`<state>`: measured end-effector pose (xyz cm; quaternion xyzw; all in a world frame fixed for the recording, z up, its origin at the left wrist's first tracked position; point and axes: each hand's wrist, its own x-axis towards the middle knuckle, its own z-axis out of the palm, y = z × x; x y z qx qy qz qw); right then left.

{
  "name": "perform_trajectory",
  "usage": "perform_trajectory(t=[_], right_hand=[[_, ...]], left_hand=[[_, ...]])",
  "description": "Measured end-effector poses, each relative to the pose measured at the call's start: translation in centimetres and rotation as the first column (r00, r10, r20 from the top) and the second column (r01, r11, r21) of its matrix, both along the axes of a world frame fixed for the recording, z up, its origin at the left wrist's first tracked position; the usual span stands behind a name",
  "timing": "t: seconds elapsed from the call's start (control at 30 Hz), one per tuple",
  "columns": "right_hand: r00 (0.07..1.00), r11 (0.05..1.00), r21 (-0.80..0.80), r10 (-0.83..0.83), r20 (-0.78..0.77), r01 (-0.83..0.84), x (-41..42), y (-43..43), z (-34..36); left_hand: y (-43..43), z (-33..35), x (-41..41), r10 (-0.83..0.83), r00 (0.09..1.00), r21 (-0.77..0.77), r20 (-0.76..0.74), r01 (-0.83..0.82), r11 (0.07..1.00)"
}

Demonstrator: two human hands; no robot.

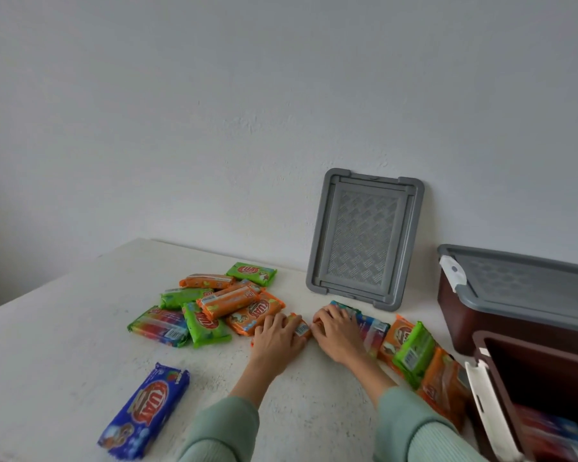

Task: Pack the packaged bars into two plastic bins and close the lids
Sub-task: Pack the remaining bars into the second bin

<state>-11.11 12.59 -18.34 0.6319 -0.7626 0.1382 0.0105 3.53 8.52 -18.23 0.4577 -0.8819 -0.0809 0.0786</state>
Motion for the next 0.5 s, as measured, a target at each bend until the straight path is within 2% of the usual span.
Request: perform_trajectory(t=[0.1, 0.2, 0.33, 0.43, 0.47, 0.5], right_hand=[[0.999, 0.997, -0.066, 0.043, 0.005, -0.043, 0.8, 1.0, -0.4], [0.997, 0.995, -0.062, 0.077, -0.026, -0.079, 1.7, 2.5, -0.3], [0.995, 0.976, -0.197, 0.091, -0.028, -0.095, 4.2, 5.2, -0.9], [0.999, 0.979, -0.205, -0.021, -0.031, 0.015, 5.0, 5.8, -0.2], [0.993, 0.975, -0.196, -0.111, -0.031, 0.103, 4.9, 5.7, 0.5], [0.98, 0.973, -0.12, -0.198, -0.003, 0.196, 4.6, 5.5, 1.0]], left_hand=[[1.2, 0.3, 1.0, 0.021, 1.0, -0.013, 0.005, -0.021, 1.0], [2.3, 0.7, 2.2, 0.055, 0.998, -0.008, 0.003, -0.055, 0.998], [3.6, 1.1, 3.8, 0.08, 0.995, -0.008, 0.054, -0.08, 0.997], [4.1, 1.7, 4.9, 0.078, 0.991, 0.01, 0.111, -0.079, 0.997], [4.2, 2.0, 5.2, 0.07, 0.989, 0.033, 0.129, -0.075, 0.997], [4.4, 2.3, 5.4, 0.061, 0.988, 0.059, 0.144, -0.071, 0.996]])
